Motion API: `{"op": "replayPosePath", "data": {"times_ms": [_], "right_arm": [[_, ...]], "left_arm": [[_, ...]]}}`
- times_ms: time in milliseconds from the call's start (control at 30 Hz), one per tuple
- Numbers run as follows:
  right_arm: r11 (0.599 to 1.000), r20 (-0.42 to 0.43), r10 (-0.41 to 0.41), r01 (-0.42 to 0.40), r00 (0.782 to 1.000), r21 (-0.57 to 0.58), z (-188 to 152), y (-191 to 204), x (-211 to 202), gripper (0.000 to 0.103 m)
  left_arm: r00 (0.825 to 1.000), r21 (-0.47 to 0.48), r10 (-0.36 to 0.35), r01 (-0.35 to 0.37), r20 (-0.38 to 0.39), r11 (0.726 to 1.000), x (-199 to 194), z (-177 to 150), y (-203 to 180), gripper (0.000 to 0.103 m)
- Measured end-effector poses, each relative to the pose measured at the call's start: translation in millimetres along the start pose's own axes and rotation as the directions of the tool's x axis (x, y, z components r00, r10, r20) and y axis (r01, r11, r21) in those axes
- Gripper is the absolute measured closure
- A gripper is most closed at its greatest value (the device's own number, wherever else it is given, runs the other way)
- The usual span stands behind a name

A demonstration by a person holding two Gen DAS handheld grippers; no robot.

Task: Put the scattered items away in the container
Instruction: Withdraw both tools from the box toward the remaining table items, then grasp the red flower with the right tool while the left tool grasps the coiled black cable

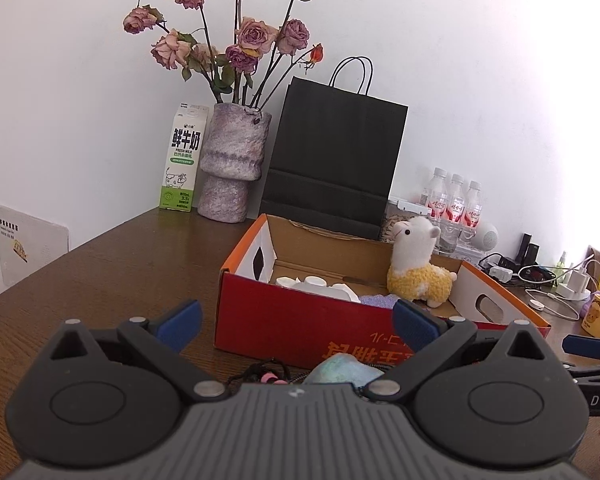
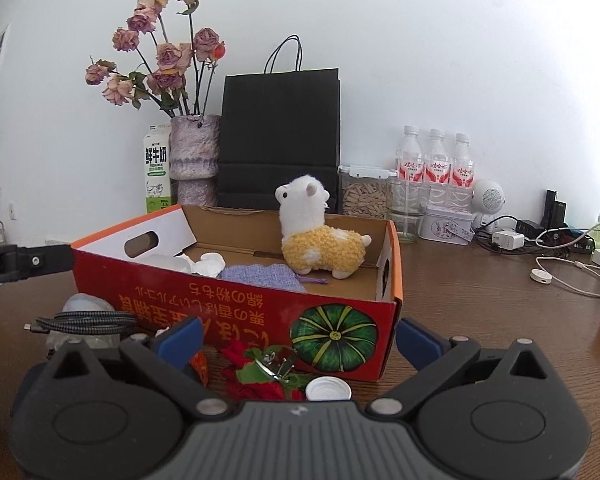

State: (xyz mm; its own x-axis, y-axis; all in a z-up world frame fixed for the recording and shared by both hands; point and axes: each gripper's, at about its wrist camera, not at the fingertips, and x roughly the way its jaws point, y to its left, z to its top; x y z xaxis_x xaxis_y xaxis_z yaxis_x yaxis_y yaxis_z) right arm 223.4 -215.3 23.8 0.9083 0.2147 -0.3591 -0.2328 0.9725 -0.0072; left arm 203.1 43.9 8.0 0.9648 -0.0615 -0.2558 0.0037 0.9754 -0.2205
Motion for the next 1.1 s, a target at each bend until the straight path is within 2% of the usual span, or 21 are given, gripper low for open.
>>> {"op": "replayPosePath", "data": {"times_ms": [100, 300, 400, 467, 533, 600, 633, 667, 767, 1100], "right_arm": [[1.0, -0.019, -0.001, 0.001, 1.0, -0.012, -2, 2, -1, 0.0], [1.0, -0.063, 0.003, -0.004, 0.998, -0.009, -5, 4, -5, 0.003], [1.0, -0.109, 0.003, -0.004, 0.994, -0.014, -5, 5, 4, 0.012], [1.0, -0.144, 0.017, -0.018, 0.989, -0.01, -5, 6, 12, 0.025], [0.999, -0.155, 0.043, -0.042, 0.987, 0.013, -3, 7, 18, 0.03], [0.998, -0.166, 0.063, -0.062, 0.984, 0.012, -3, 10, 22, 0.042], [0.998, -0.175, 0.069, -0.069, 0.982, 0.005, -3, 12, 24, 0.058], [0.997, -0.186, 0.077, -0.078, 0.979, 0.006, -4, 12, 25, 0.067], [0.996, -0.186, 0.094, -0.091, 0.978, 0.026, -4, 10, 24, 0.071], [0.997, -0.107, 0.074, -0.073, 0.991, 0.017, -3, 10, 10, 0.071]], "left_arm": [[1.0, -0.033, -0.016, 0.016, -0.008, 0.999, -3, -1, 5, 0.0], [0.999, -0.053, 0.012, -0.014, -0.037, 0.999, -3, -1, 7, 0.0], [0.999, -0.033, 0.017, -0.019, -0.039, 0.999, -3, -1, 4, 0.0], [0.999, -0.026, 0.016, -0.017, -0.04, 1.0, -3, -1, 3, 0.0], [0.999, -0.025, 0.017, -0.018, -0.04, 1.0, -3, -1, 3, 0.0], [0.999, -0.027, 0.015, -0.017, -0.04, 1.0, -3, -1, 3, 0.0], [0.999, -0.027, 0.015, -0.016, -0.041, 1.0, -3, -1, 3, 0.0], [0.999, -0.027, 0.015, -0.016, -0.043, 1.0, -2, -1, 3, 0.0], [0.999, -0.029, 0.013, -0.014, -0.051, 0.999, -1, -1, 3, 0.0], [0.997, -0.029, -0.024, 0.021, -0.079, 0.999, 2, -2, 2, 0.0]]}}
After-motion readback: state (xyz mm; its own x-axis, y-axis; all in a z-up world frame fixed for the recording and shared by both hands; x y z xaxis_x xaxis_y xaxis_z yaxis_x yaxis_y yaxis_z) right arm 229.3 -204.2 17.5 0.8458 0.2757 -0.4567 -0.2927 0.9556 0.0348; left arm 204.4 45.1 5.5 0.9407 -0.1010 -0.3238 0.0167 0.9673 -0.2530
